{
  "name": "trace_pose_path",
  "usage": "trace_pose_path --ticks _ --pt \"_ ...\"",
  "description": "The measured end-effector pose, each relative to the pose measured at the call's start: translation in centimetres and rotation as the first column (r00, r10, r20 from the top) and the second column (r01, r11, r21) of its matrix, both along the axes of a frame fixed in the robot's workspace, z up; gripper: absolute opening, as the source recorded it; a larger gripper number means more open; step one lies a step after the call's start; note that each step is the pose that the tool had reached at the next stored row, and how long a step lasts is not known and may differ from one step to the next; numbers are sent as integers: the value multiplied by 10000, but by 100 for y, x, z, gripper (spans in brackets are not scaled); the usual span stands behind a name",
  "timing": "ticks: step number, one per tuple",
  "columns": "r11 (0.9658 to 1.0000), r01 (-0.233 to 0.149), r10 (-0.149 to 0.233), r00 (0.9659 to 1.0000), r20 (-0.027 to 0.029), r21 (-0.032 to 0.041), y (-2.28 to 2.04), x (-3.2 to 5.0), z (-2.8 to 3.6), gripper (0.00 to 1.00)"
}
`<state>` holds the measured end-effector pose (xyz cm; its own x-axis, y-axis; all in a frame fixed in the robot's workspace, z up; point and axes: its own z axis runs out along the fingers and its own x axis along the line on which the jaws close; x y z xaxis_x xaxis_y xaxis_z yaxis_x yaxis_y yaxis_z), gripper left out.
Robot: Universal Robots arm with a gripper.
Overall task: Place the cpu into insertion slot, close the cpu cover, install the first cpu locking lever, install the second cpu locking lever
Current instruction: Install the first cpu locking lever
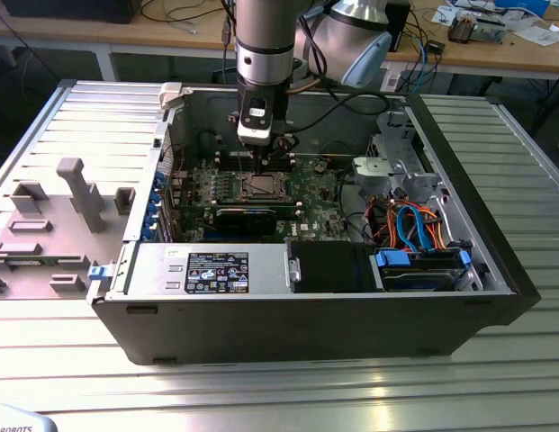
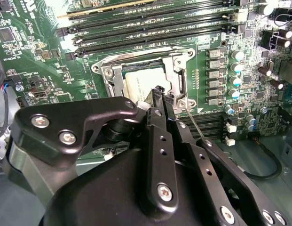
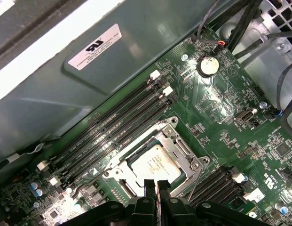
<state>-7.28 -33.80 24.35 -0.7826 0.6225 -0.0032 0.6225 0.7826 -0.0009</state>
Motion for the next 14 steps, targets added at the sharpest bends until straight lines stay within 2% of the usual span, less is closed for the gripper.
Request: trace_pose_path --ticks 14 --pt "9999 -131 131 9999 0 0 0 0 0 16"
